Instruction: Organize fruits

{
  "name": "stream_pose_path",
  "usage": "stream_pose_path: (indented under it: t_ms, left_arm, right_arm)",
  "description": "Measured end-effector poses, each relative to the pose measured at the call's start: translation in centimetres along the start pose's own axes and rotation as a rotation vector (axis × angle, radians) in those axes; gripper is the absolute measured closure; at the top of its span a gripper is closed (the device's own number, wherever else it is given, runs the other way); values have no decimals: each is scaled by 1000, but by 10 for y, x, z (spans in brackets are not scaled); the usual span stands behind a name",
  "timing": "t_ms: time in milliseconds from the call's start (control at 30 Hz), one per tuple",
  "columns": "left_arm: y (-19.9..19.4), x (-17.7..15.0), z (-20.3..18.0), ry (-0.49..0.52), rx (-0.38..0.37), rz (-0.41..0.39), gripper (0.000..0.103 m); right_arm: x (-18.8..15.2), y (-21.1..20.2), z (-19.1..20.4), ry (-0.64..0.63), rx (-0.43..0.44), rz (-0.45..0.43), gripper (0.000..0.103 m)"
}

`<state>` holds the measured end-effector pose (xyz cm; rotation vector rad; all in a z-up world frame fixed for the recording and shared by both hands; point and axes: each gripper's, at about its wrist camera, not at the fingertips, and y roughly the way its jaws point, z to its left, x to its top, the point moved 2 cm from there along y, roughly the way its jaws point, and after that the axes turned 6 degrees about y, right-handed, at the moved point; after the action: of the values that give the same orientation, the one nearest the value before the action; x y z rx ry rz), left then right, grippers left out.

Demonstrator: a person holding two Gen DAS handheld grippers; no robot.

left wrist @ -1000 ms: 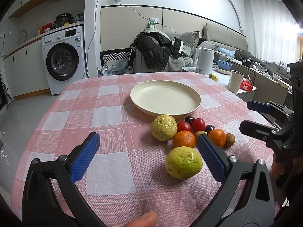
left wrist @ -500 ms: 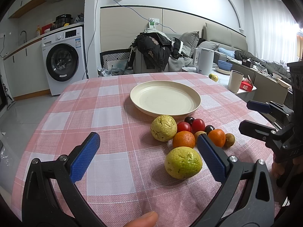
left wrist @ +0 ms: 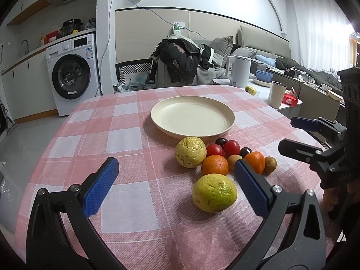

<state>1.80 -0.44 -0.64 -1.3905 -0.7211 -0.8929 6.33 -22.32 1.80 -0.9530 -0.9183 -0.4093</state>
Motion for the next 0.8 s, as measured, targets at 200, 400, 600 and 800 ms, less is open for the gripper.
stream_pose_path:
  t_ms: [200, 400, 600, 800]
  left_arm:
    - [-1, 1, -5, 29, -14, -4, 1]
    - [1, 1, -6, 36, -20, -3, 1]
    - [4, -1, -6, 32, -29, 0, 1]
    - [7, -1, -6, 26, -43, 7, 1]
  right_arm:
    - [0, 1, 1, -9, -6, 4, 0]
    - [1, 4, -1, 2, -17, 20, 0]
    - [1, 3, -5, 30, -11, 19, 0]
    - [0, 6, -7, 20, -17, 35, 0]
